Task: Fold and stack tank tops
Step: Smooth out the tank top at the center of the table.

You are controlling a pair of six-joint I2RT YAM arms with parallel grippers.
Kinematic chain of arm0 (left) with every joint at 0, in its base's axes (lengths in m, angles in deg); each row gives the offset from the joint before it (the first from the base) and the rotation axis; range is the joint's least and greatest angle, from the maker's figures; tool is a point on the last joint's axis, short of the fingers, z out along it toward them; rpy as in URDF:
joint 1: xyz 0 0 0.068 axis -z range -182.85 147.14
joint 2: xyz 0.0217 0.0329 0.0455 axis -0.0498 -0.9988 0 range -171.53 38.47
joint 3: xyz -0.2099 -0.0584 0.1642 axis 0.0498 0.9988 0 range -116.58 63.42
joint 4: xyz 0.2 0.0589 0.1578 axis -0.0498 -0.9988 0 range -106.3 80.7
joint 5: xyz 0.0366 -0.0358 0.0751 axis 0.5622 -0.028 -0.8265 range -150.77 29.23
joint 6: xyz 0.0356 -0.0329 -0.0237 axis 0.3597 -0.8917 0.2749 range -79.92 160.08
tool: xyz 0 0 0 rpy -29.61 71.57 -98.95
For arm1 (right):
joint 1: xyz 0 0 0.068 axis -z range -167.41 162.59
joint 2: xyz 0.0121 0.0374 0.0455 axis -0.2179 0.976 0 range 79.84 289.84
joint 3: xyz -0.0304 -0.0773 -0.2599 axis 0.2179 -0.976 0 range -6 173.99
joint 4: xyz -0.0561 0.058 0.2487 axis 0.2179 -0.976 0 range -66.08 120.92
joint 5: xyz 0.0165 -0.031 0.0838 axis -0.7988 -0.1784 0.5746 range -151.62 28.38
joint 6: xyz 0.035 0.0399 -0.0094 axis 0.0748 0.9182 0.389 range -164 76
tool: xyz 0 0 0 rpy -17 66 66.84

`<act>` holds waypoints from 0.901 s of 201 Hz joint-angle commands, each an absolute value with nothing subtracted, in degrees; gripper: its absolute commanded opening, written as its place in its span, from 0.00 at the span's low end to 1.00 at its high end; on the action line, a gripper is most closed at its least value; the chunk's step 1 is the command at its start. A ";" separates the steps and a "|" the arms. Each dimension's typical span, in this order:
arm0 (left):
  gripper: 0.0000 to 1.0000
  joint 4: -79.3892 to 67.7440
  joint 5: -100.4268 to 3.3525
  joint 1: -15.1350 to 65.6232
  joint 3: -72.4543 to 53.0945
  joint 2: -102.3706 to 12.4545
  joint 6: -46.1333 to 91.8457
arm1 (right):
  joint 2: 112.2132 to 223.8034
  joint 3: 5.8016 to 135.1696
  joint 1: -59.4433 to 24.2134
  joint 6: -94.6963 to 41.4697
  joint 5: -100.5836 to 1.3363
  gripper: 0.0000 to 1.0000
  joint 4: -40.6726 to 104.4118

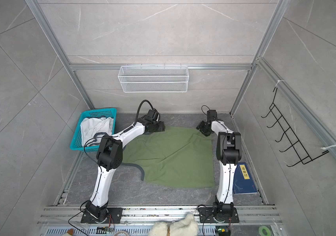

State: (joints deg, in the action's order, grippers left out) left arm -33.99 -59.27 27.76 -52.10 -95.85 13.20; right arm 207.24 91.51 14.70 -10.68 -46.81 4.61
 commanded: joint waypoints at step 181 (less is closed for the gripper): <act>0.64 -40.33 -58.22 21.01 -75.10 -117.27 7.43 | 214.05 96.26 16.49 -9.56 -48.71 0.58 0.51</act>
State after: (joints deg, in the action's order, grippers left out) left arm -36.37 -58.98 22.31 -72.12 -113.53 9.25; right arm 209.71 93.70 16.42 -9.23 -49.57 3.74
